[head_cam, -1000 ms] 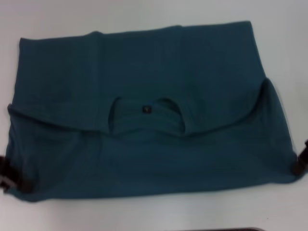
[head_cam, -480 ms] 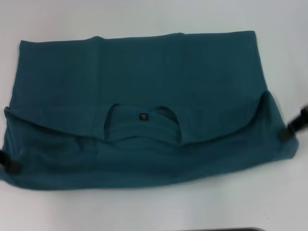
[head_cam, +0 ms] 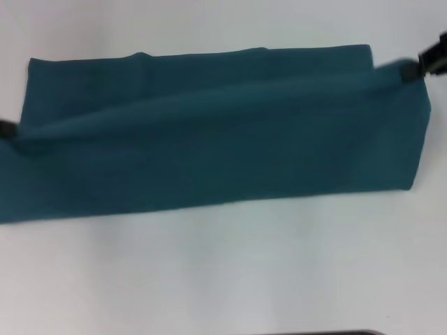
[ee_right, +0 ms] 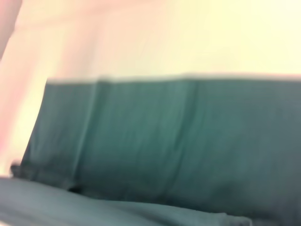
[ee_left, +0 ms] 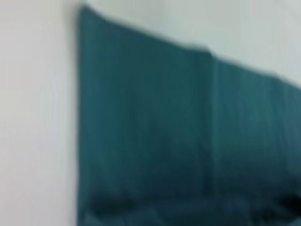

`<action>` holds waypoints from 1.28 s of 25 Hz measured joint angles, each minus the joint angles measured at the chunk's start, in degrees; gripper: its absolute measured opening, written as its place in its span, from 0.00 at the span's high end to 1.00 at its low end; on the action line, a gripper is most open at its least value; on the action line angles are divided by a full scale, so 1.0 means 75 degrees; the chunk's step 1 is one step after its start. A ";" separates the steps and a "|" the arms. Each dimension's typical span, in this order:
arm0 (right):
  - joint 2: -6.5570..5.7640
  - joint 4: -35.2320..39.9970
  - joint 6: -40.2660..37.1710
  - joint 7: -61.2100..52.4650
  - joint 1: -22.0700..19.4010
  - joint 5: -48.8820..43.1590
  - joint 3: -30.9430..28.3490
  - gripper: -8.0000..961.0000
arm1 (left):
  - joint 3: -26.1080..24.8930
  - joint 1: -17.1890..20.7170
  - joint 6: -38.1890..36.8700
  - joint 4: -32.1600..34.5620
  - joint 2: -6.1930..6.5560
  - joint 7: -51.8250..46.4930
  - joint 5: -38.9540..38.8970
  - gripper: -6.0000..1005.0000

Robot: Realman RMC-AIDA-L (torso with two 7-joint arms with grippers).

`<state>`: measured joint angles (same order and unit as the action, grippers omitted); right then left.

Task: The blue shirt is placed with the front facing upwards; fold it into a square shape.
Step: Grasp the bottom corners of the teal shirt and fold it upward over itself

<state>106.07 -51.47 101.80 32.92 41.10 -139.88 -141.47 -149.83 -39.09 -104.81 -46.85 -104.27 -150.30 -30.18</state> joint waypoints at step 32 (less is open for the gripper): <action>0.0699 0.1744 -0.4458 -0.0139 0.0066 0.0057 0.0557 0.94 | 0.0743 -0.0464 0.4999 0.0986 -0.0887 -0.0687 0.0023 0.94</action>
<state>111.31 -38.39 68.37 31.87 41.59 -139.45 -137.29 -144.25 -42.58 -67.32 -39.45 -110.92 -155.45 -30.00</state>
